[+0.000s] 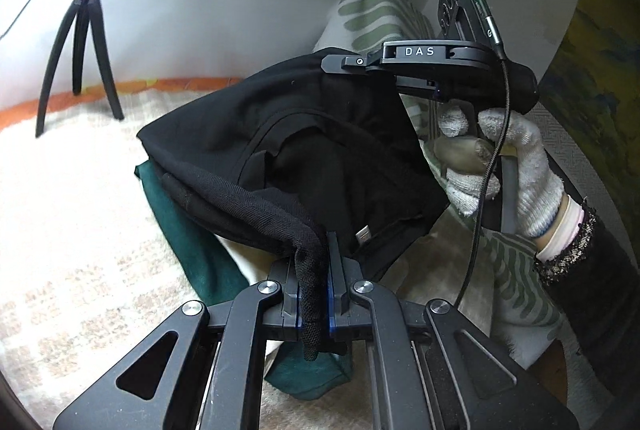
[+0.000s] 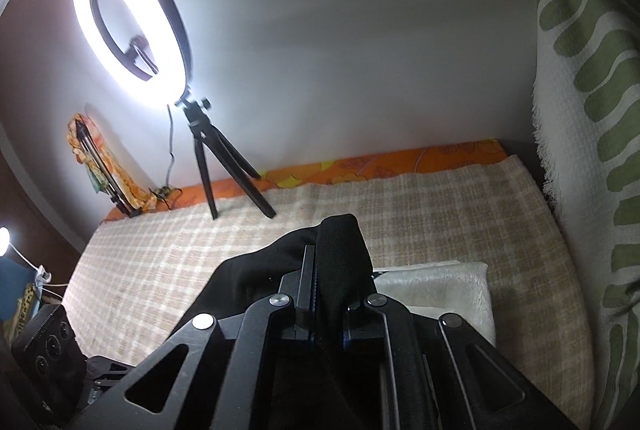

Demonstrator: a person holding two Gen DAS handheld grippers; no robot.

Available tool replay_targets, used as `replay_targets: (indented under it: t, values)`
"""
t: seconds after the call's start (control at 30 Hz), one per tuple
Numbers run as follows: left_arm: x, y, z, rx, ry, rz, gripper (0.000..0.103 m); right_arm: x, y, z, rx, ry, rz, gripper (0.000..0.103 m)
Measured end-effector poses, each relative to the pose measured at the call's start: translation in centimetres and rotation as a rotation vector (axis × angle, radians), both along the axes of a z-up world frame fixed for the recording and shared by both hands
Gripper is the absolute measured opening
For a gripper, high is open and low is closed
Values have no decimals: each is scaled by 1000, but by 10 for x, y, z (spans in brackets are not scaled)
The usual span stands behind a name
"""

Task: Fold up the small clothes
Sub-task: 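Carry the shirt onto the clothes stack beside the striped pillow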

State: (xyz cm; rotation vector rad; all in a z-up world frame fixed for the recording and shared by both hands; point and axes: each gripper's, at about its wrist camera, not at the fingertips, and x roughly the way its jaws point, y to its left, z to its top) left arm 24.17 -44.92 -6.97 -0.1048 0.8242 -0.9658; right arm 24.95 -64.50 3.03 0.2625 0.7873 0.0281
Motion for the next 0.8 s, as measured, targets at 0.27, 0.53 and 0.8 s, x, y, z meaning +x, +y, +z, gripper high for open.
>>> replay_targets:
  t: [0.27,0.53,0.8]
  values:
    - [5,-5,-12,36,69,4,10,15,-24,-22,-43,62,-39,12]
    - [-1,0,-10,77,93,13,39,8,-62,-25,-135,91,-259,29]
    - [-12,19,-10,88,119,23,40,-20,-47,-8,-148,52,-248,29]
